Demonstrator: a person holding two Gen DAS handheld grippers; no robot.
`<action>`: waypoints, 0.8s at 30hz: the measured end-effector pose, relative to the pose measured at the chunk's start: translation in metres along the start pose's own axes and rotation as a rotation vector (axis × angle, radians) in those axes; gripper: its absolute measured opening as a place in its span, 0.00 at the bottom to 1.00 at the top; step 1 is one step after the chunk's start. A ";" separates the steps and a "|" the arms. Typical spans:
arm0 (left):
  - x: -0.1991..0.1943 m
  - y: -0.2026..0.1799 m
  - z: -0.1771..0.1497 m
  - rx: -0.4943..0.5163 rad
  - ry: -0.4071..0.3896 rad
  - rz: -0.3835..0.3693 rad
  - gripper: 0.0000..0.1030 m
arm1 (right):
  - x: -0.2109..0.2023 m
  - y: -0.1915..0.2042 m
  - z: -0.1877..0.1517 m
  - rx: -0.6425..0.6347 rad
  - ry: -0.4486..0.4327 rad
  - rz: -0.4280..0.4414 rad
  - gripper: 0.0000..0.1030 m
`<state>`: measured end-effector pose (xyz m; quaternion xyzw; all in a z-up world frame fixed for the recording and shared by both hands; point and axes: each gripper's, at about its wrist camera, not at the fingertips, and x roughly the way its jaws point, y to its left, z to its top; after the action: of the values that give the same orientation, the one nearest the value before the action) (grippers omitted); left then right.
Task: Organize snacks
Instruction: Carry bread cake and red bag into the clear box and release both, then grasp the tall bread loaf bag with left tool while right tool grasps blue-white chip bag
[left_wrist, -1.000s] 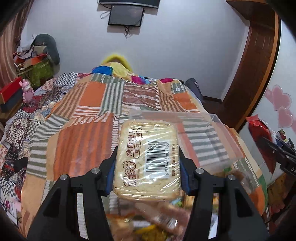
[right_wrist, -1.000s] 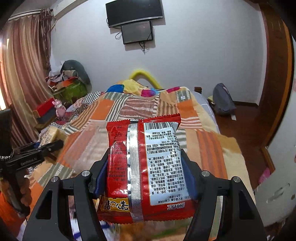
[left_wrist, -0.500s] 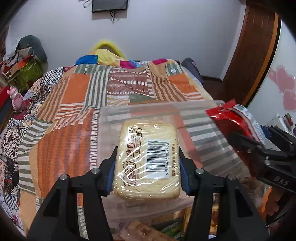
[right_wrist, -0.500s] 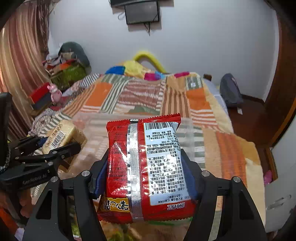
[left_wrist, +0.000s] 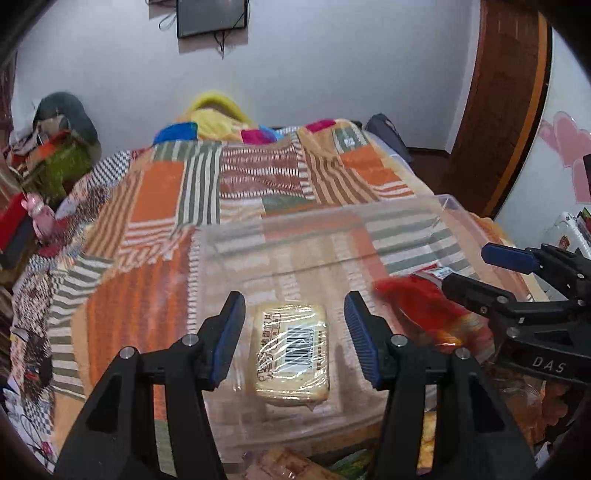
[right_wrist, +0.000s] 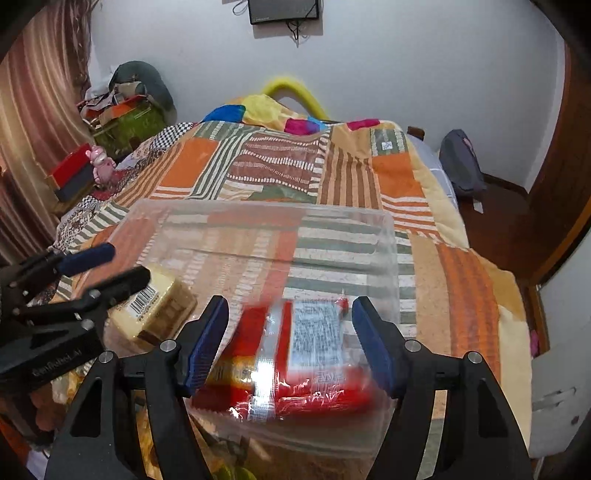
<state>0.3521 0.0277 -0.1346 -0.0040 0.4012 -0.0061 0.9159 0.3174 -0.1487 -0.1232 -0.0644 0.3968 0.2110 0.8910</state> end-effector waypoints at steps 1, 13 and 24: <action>-0.005 0.000 0.001 0.001 -0.005 -0.001 0.55 | -0.005 -0.001 0.000 0.003 -0.011 0.007 0.65; -0.086 0.010 -0.030 -0.018 -0.058 -0.027 0.73 | -0.084 0.001 -0.027 -0.012 -0.143 0.029 0.74; -0.117 0.038 -0.121 -0.074 0.035 0.015 0.80 | -0.110 0.010 -0.085 0.003 -0.132 0.041 0.76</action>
<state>0.1839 0.0666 -0.1309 -0.0349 0.4172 0.0157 0.9080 0.1899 -0.1997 -0.0998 -0.0407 0.3387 0.2323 0.9108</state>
